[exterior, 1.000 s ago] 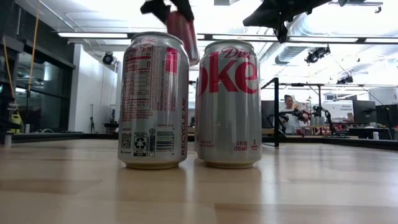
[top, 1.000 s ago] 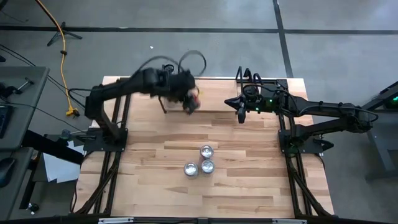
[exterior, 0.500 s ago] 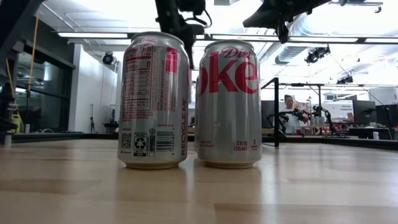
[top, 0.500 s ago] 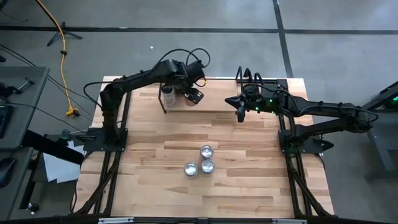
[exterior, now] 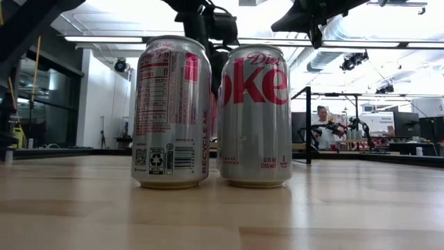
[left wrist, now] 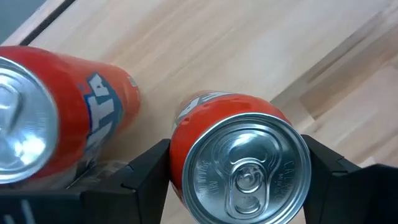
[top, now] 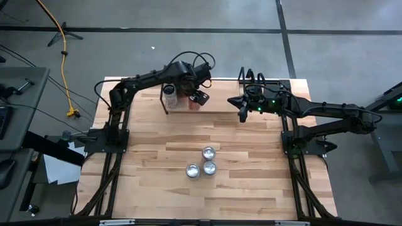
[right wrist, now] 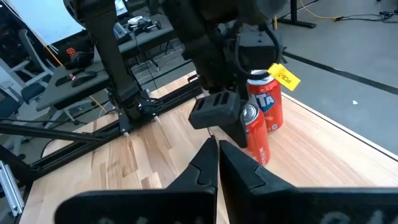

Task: Place canned beverage on shelf
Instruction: Put the orange soda can aligned with the other orange soda can on the shelf

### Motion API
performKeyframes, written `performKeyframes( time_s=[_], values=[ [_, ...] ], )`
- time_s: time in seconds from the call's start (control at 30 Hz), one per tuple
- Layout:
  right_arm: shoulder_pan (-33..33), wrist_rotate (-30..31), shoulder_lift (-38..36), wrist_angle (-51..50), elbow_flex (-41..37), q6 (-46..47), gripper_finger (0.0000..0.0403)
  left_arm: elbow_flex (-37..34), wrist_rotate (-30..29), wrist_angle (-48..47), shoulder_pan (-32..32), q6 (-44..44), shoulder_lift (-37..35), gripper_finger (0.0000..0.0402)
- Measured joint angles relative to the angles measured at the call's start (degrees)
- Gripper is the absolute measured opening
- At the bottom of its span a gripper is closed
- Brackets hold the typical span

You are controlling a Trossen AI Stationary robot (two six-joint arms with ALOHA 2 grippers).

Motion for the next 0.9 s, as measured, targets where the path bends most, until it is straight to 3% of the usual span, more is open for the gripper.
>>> performKeyframes(
  time_s=[0.33,0.9],
  values=[
    [0.01,0.0,0.0,0.0,0.0,-0.09,0.0,0.0,-0.18,1.6,0.54,0.58,-0.15,0.0248],
    [0.0,0.0,0.0,-0.01,0.0,-0.02,0.0,0.02,-2.18,2.84,0.31,2.42,0.44,0.0251]
  ],
)
